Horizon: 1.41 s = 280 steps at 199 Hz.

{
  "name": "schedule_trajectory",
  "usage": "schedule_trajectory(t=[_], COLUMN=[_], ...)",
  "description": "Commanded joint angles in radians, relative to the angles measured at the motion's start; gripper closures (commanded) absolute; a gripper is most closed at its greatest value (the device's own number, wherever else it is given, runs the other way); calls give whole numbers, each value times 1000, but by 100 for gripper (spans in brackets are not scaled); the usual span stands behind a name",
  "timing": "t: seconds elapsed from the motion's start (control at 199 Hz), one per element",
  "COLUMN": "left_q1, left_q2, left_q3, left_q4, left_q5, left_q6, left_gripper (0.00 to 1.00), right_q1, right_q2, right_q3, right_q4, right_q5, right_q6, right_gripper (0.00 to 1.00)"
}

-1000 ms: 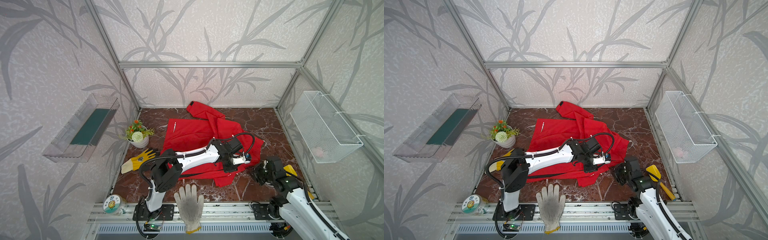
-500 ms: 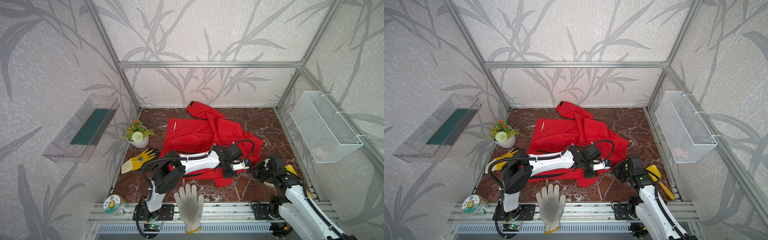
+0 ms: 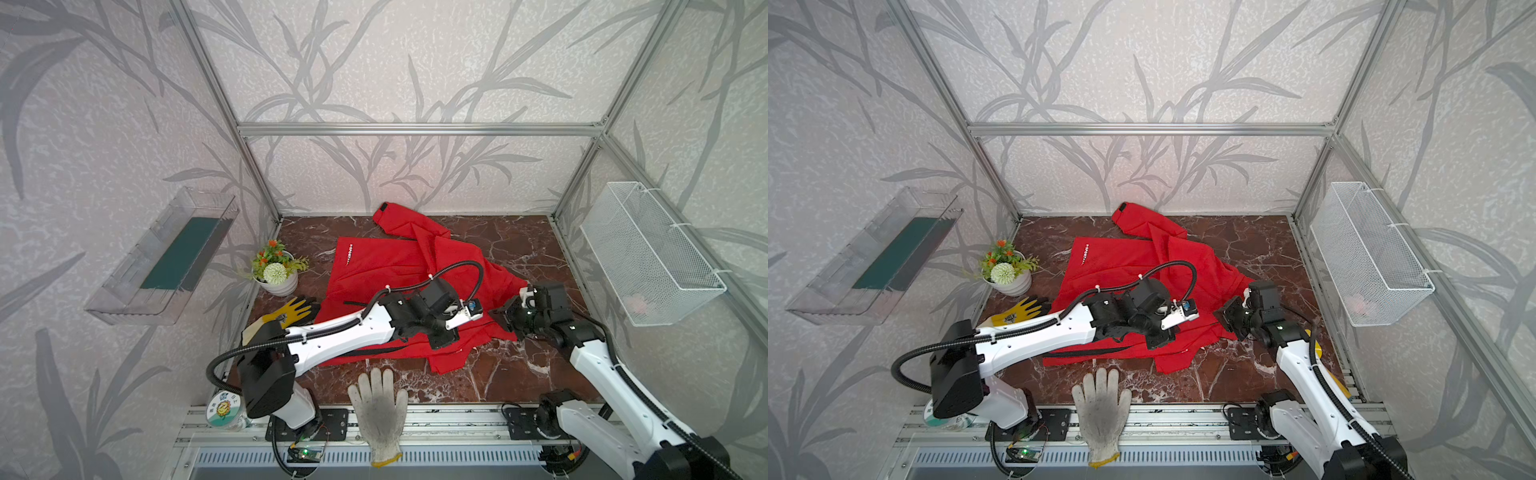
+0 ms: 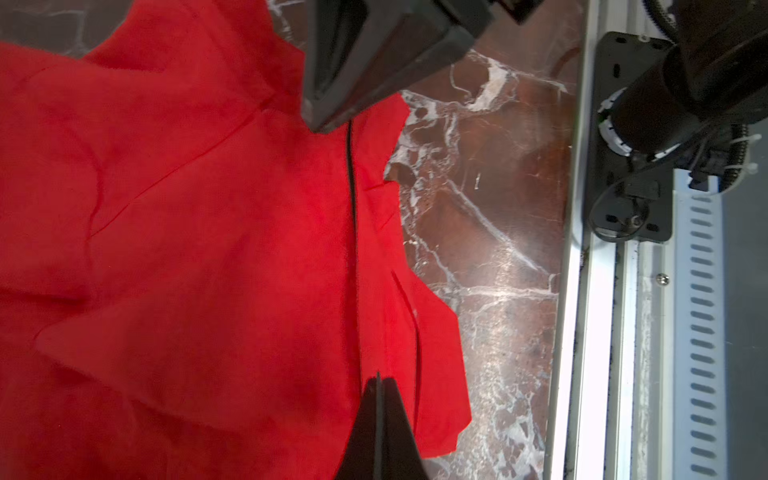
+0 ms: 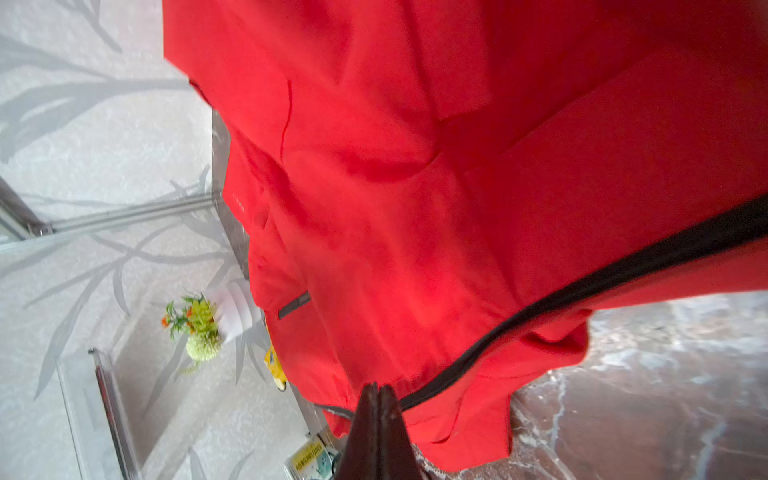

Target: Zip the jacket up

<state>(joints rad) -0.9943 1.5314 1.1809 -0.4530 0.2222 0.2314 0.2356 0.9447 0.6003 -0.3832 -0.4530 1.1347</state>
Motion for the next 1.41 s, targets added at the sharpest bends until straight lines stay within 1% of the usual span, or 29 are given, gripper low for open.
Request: schedule_trajectory(t=[0.0,0.075,0.146,0.312,0.477,0.553,0.759,1.081,1.307,1.402], left_q1=[68,97,114,134,134,133,130,101,66,48], left_q2=[-34,-59,-76,-94,-93,-85,-44,-6,-1,-7], left_q3=[-56,-74,-92,-120,-129,-127,-89,-70,-80,-100], left_q4=[-21,-38,-40,-49,-44,-41,-75,-59,-53,-41], left_q5=[-36,-53,-64,-71,-62,-37,-5,27,50,57], left_q6=[-44,-40,-41,-43,-58,-34,-24,-50,-69,-58], left_gripper=[100,100,100,100,100,100,100,100,100,100], right_q1=[84,127,155,168,168,169,169,169,169,169], right_q2=[92,181,240,293,266,243,220,192,162,178], right_q3=[19,31,58,82,40,14,-31,-74,-143,-170], right_q4=[76,136,143,104,90,92,84,66,112,159], right_q5=[-14,-42,-46,-37,-30,-26,-18,0,12,16], right_q6=[0,14,4,-13,-1,5,15,21,48,54], right_gripper=[100,100,100,100,100,100,100,100,100,100])
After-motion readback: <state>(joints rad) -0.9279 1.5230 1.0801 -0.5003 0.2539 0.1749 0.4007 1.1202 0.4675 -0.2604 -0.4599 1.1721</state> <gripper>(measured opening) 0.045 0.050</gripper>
